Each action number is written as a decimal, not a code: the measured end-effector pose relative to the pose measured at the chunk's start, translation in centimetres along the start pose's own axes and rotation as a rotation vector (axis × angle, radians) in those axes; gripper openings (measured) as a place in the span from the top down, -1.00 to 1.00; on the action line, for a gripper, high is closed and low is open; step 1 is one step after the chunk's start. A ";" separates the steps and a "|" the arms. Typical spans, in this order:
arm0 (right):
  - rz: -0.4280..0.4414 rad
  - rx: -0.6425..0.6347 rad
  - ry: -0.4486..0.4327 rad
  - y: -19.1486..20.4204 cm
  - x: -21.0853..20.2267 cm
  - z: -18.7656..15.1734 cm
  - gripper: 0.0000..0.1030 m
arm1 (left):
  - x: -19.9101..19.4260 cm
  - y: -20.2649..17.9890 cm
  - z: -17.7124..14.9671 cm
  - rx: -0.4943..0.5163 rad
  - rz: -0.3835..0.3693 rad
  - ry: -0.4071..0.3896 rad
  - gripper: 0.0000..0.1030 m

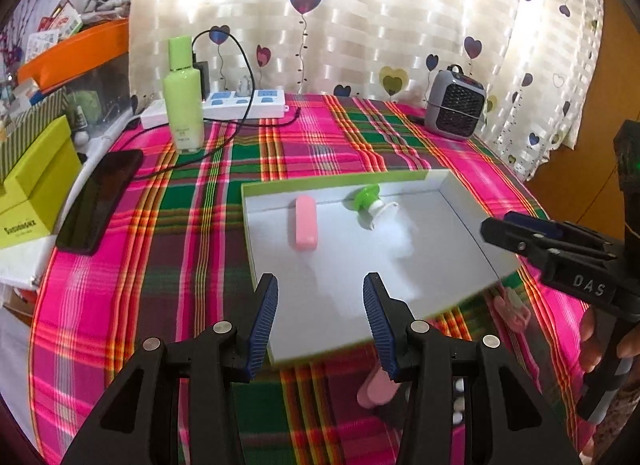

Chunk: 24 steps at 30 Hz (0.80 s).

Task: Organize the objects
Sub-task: 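Withdraw both tools from the tray back toward the remaining objects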

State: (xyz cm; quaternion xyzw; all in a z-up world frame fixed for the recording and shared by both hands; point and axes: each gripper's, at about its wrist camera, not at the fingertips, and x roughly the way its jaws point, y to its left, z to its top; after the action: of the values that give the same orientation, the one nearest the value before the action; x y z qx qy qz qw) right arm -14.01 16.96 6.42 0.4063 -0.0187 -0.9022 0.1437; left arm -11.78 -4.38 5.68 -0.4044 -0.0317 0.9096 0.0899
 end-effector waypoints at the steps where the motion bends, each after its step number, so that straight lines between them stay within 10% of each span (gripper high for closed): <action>1: -0.002 -0.001 -0.004 -0.1 -0.3 -0.2 0.05 | -0.2 0.0 -0.4 -0.005 -0.003 0.002 0.16; 24: -0.020 -0.002 -0.024 -2.8 -5.2 -7.9 0.05 | -2.8 -1.7 -5.5 0.017 -0.125 0.012 0.16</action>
State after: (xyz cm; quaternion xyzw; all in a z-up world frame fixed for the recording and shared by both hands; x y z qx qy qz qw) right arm -5.58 21.76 4.52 0.3952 -0.0156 -0.9085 0.1350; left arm -5.63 -3.29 4.21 -0.4061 -0.0488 0.9001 0.1502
